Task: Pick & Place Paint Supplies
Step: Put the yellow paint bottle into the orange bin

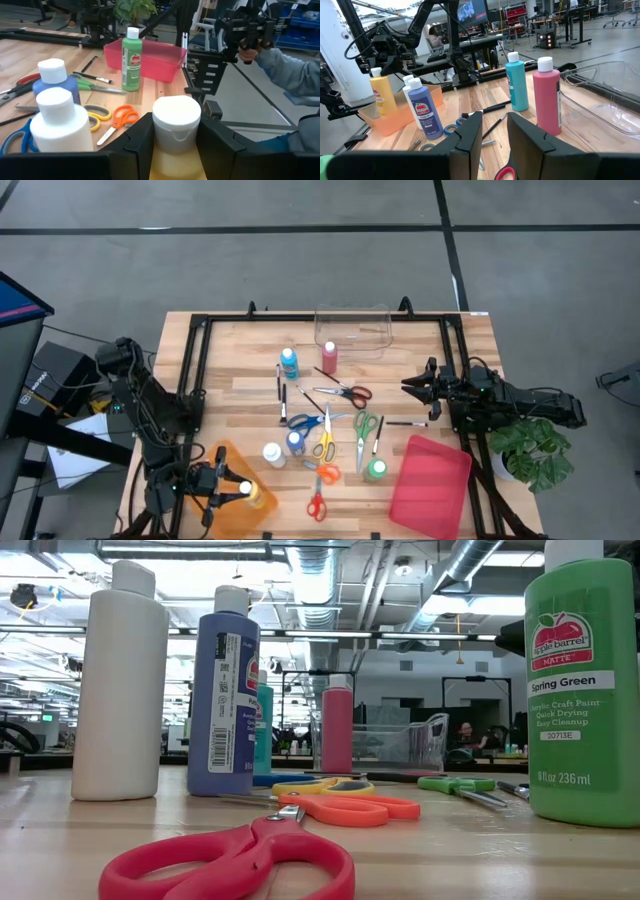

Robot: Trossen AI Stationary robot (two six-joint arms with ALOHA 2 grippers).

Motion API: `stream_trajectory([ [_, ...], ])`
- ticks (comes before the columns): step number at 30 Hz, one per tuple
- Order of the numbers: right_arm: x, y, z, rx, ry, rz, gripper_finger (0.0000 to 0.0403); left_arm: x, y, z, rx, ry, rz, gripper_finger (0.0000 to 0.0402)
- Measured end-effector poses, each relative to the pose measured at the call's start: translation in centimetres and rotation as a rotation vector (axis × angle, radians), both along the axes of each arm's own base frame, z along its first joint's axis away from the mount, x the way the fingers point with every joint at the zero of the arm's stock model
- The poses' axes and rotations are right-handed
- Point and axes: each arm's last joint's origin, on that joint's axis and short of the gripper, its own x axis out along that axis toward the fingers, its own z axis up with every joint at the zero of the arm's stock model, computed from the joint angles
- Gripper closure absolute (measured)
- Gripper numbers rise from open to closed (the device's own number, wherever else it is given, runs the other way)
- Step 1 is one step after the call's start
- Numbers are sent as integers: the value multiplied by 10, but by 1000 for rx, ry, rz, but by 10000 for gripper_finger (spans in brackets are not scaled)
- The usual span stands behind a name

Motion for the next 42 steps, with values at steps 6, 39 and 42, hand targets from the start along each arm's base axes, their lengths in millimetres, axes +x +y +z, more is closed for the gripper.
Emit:
stream_trajectory([
  [6, 0, 0, 0, 0, 0, 0, 314, -2, -4, -10, 39, -4, 37, 274],
  [39, 0, 0, 0, 0, 0, 0, 314, 2, -9, -29, -1, 3, 98, 276],
  [42, 0, 0, 0, 0, 0, 0, 314, 2, -10, -29, -11, 0, 97, 269],
])
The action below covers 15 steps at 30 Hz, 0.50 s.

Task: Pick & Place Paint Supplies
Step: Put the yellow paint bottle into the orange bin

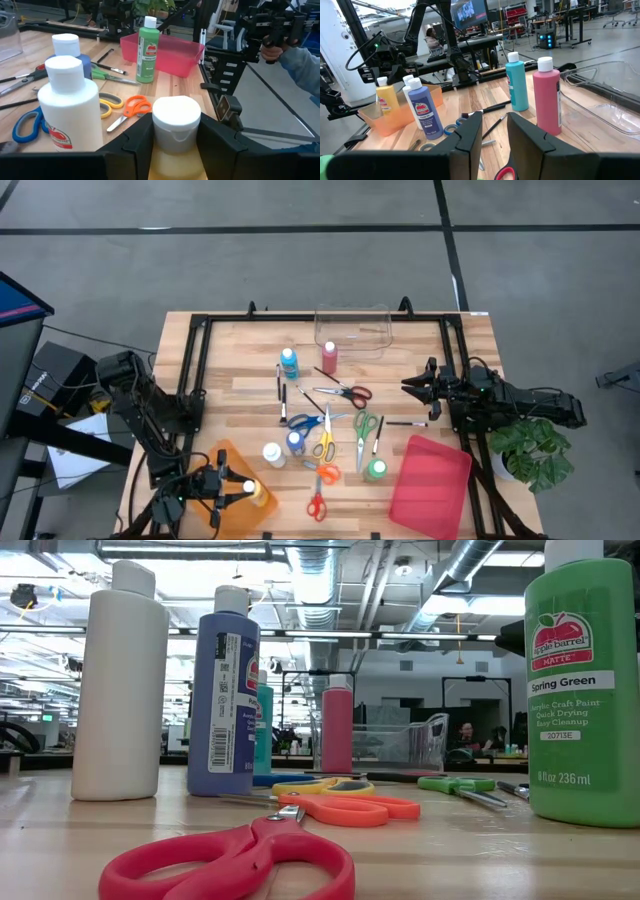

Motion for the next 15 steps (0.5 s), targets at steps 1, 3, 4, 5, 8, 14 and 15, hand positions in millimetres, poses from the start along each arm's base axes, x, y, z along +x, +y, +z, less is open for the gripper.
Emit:
stream_trajectory([
  [1, 0, 0, 0, 0, -1, 0, 314, 0, 0, 0, -2, -2, 1, 267],
  [3, 0, 0, 0, 0, -1, 0, 314, 0, 0, 0, -4, -4, 4, 264],
  [4, 0, 0, 0, 0, -1, 0, 314, 0, 0, 1, -4, -4, 4, 263],
  [5, 0, 0, 0, 0, -1, 0, 314, 0, 0, 1, -4, -4, 4, 263],
  [8, 0, 0, 0, 0, -1, 0, 314, 0, 0, 1, -5, -4, 4, 262],
  [14, 0, 0, 0, 0, -1, 0, 314, 1, 0, 1, -2, -4, 5, 255],
  [15, 0, 0, 0, 0, -2, 0, 314, 1, 1, 1, -2, -3, 8, 251],
])
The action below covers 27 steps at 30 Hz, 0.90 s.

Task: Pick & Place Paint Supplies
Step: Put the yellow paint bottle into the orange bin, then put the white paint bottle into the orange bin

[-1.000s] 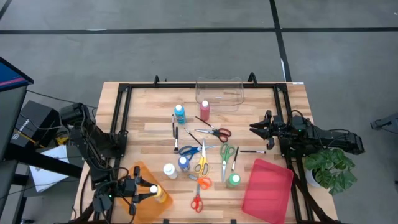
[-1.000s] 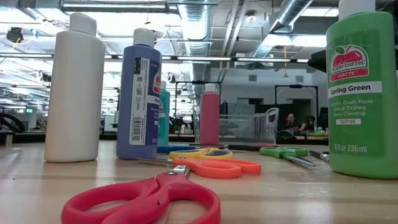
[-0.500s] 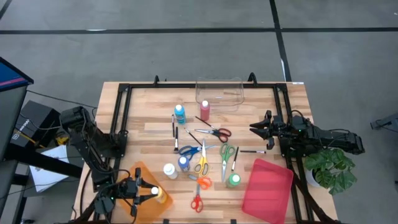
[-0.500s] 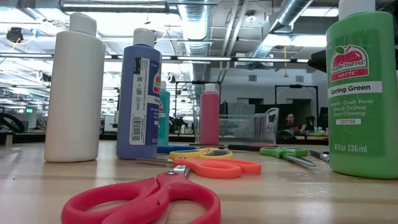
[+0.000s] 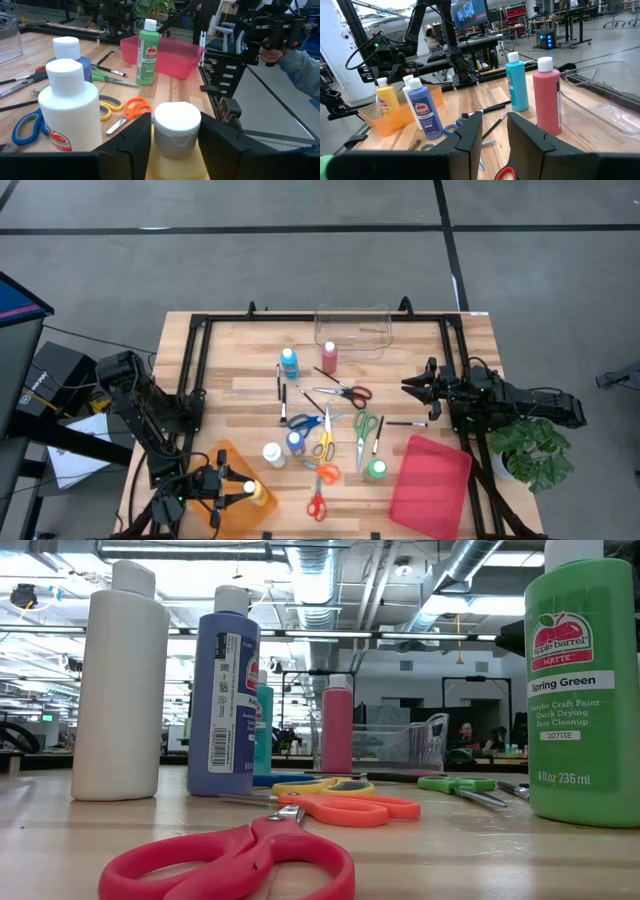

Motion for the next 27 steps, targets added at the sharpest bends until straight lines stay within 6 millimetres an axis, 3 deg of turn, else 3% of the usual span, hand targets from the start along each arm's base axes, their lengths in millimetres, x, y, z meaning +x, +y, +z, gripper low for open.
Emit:
stream_trajectory([
  [15, 0, 0, 0, -5, 0, 0, 314, 2, 2, 9, 10, 16, -66, 133],
  [19, 0, 0, 0, -8, 0, 0, 314, 0, 6, 23, 21, 3, -112, 117],
  [27, 0, 0, 0, -8, 0, 0, 314, -8, 26, 70, 81, -89, -168, 116],
])
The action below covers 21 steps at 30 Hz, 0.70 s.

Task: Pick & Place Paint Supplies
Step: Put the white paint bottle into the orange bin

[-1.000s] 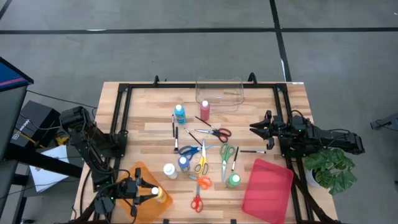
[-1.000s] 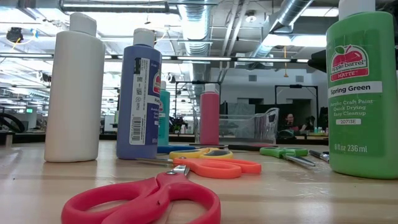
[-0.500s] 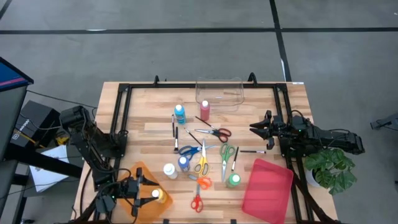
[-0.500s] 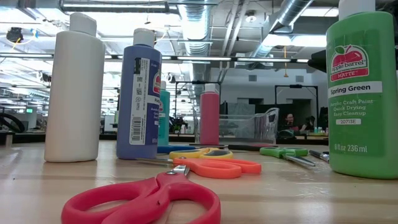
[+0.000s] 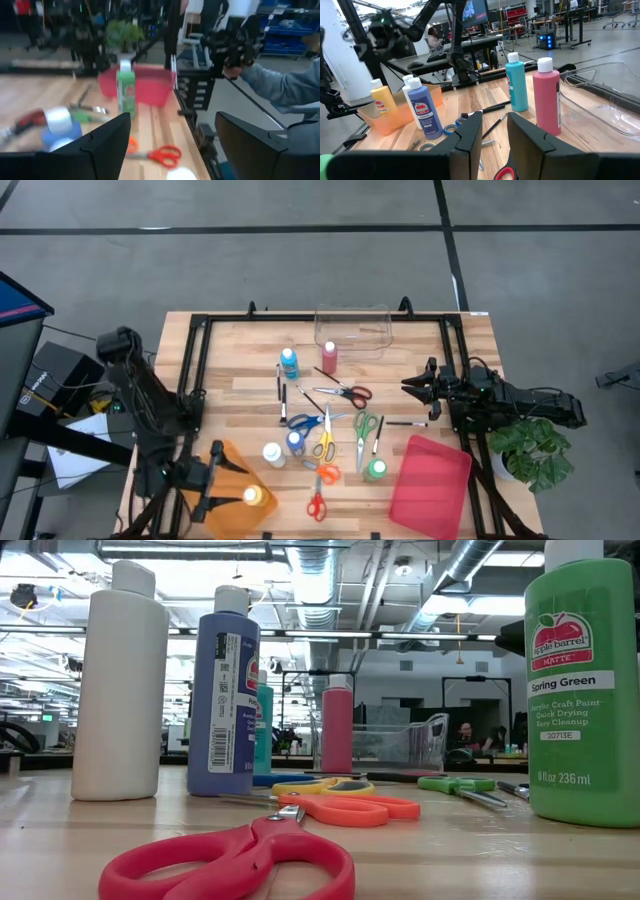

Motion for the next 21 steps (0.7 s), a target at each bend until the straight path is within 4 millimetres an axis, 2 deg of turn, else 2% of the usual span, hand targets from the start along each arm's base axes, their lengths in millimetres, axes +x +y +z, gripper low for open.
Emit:
stream_trajectory([
  [5, 0, 0, 0, 0, 0, 0, 314, -4, 23, 29, 110, -79, 57, 116],
  [9, 0, 0, 0, 0, 0, 0, 314, 4, 44, 42, 110, -99, 104, 116],
  [15, 0, 0, 0, -3, 0, 0, 314, 30, 67, 34, 144, -21, 60, 116],
  [21, 0, 0, 0, -3, 0, 0, 314, 52, 79, 20, 130, 81, -15, 116],
])
